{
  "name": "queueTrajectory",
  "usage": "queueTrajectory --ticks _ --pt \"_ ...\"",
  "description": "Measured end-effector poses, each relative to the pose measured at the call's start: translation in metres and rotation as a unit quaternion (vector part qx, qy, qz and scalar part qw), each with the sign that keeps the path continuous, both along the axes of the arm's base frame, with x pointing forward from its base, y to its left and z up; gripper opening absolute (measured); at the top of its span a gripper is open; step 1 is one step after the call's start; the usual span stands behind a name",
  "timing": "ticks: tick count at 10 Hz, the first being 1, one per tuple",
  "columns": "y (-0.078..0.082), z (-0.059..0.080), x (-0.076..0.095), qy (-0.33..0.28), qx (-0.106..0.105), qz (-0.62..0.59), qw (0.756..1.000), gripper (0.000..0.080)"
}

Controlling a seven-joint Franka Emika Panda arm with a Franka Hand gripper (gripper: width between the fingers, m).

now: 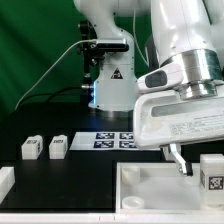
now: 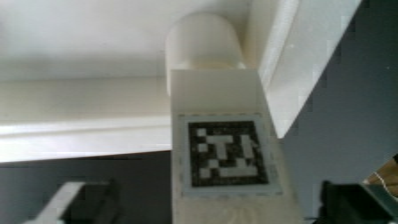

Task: Assemble one leg

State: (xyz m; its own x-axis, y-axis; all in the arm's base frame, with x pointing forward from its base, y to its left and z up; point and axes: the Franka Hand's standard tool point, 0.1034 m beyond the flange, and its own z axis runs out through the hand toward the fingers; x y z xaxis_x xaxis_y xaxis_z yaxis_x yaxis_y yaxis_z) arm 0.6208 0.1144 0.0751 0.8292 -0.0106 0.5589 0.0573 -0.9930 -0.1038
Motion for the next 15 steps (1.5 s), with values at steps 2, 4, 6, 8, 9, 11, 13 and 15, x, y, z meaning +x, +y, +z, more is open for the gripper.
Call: queueTrajectory --ticks 2,4,6,8,9,11,13,15 --pt "0.000 0.000 0.000 0.000 0.000 0.000 1.000 0.0639" --pt "0.000 0.000 0.000 0.000 0.000 0.000 1.000 0.0646" --pt "0.000 0.000 0.000 0.000 0.000 0.000 1.000 0.0649" --pt "0.000 0.000 0.000 0.000 0.000 0.000 1.000 0.0649" --pt "0.000 0.000 0.000 0.001 0.000 0.000 1.000 0.0649" --pt "0.005 0.013 0.001 0.047 0.012 -0.003 0.999 0.0649" --pt "0.001 0.013 0.007 0.072 0.014 -0.002 0.997 0.0649" --pt "0.000 0.006 0.006 0.171 0.023 0.010 0.985 0.0649"
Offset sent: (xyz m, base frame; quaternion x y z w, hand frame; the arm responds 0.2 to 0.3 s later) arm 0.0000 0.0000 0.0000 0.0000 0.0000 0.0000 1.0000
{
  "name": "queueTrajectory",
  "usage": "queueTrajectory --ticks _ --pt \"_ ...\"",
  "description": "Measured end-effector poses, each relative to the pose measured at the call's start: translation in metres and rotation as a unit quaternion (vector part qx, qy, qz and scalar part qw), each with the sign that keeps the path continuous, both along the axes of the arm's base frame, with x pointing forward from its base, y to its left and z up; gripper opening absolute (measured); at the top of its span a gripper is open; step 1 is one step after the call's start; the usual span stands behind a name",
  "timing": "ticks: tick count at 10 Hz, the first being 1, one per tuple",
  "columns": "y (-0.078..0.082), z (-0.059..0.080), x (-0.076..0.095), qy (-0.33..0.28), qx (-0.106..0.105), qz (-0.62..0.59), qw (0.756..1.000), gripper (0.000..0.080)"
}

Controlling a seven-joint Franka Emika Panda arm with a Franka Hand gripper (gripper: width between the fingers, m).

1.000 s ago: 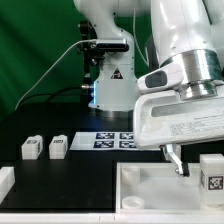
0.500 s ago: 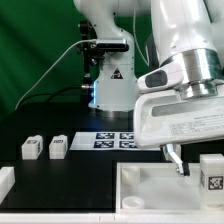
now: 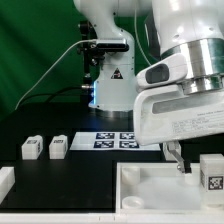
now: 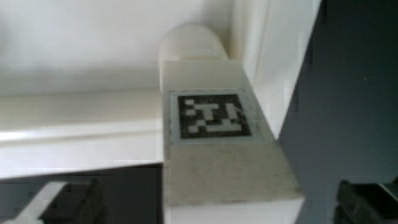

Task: Assemble one leg

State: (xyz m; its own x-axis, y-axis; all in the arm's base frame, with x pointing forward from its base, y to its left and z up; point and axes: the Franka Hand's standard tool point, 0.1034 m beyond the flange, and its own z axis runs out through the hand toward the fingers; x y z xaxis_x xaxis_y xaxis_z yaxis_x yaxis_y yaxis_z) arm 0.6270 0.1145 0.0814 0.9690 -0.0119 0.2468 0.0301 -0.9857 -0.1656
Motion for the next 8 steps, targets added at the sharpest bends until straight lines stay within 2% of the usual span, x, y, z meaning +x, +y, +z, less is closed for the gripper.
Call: queueTrajectory --ticks 3,4,6,7,8 --pt "0.0034 -0.0027 -0.0076 0.138 0.016 0.017 0.990 0.0649" --pt "0.0042 -0.0027 -0.0002 0.119 0.016 0.012 0.993 0.0649" --pt "0.0033 -0.0043 -0.0022 0.121 0.015 0.012 0.992 0.0622" --pt "0.0033 -0.0045 -0.0022 0.121 0.015 0.012 0.992 0.0449" --pt "0.0032 -0.0046 -0.0022 0.121 0.015 0.012 0.992 0.0449"
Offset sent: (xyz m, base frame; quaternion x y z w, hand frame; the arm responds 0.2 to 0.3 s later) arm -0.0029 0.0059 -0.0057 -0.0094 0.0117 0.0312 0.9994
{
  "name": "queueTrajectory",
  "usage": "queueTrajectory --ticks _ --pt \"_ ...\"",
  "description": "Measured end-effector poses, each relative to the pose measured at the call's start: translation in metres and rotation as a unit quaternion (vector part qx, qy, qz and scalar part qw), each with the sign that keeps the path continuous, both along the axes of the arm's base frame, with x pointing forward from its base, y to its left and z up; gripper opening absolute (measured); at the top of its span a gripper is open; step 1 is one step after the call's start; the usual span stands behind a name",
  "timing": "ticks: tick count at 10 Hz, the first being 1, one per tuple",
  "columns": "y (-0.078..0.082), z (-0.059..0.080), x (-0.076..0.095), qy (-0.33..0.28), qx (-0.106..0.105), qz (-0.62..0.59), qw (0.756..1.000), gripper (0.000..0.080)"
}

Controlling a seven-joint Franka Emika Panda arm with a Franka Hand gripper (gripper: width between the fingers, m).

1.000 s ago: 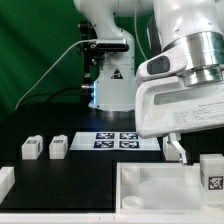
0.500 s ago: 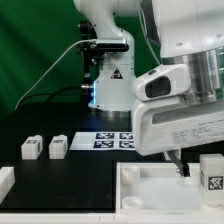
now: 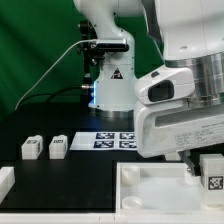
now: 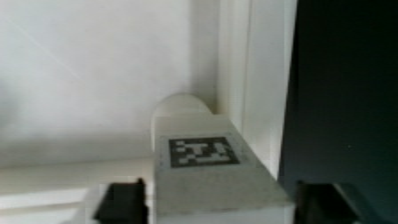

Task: Assemble one leg

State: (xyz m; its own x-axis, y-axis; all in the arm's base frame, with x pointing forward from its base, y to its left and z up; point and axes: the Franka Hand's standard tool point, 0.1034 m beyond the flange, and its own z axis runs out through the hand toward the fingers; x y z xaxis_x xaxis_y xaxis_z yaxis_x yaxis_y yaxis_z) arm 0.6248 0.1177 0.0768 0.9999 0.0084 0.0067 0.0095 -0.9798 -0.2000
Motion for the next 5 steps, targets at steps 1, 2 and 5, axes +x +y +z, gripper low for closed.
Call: queueTrajectory --ticks 1,2,5 --pt "-0.0030 -0.0005 0.0003 0.000 -0.001 -0.002 1.000 0.0305" --pt "-0.0034 -0.0005 0.0003 0.000 -0.001 -0.003 1.000 0.0304" --pt "-0.0052 -0.0007 0.0028 -0.019 0.001 -0.095 0.995 0.0299"
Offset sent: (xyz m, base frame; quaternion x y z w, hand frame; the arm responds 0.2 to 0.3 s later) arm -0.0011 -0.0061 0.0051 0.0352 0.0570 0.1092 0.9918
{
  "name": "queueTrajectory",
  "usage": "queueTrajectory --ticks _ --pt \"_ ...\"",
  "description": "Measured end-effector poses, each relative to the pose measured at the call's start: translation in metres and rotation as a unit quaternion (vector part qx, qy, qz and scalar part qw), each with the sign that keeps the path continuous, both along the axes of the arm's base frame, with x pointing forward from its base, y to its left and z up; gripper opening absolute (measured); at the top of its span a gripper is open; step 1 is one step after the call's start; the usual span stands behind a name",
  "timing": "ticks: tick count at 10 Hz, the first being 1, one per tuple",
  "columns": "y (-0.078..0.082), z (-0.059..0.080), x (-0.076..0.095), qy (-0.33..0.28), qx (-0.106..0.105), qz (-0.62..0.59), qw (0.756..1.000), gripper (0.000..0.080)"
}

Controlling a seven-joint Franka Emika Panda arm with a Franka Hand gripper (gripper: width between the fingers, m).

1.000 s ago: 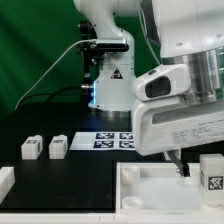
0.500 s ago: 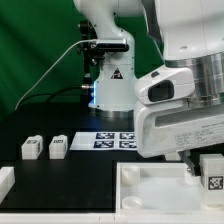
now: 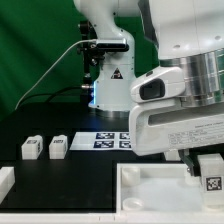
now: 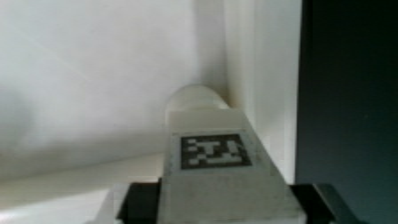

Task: Assemble one leg

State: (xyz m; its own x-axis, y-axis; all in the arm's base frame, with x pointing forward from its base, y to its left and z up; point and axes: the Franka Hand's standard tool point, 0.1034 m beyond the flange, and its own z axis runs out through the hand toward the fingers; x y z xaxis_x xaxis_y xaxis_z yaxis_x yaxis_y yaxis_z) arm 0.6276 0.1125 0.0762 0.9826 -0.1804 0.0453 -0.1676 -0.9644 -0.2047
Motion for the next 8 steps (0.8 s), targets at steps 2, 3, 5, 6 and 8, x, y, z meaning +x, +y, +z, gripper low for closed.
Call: queueTrajectory --ticks 2,3,5,6,8 --pt "0.0002 -0.0012 -0.0025 0.005 0.027 -0.228 0.973 0.0299" --pt "-0.0009 -0.0011 -0.0020 0.024 0.049 -0.312 0.948 0.0300" --pt "0.0006 -0.0015 -0.0033 0.041 0.061 -0.378 0.923 0.0300" --pt "0.0017 -0.0018 -0.0037 0.053 0.069 -0.425 0.901 0.0300" --pt "0.0044 -0.0025 -0.0043 0.076 0.083 -0.510 0.853 0.0300"
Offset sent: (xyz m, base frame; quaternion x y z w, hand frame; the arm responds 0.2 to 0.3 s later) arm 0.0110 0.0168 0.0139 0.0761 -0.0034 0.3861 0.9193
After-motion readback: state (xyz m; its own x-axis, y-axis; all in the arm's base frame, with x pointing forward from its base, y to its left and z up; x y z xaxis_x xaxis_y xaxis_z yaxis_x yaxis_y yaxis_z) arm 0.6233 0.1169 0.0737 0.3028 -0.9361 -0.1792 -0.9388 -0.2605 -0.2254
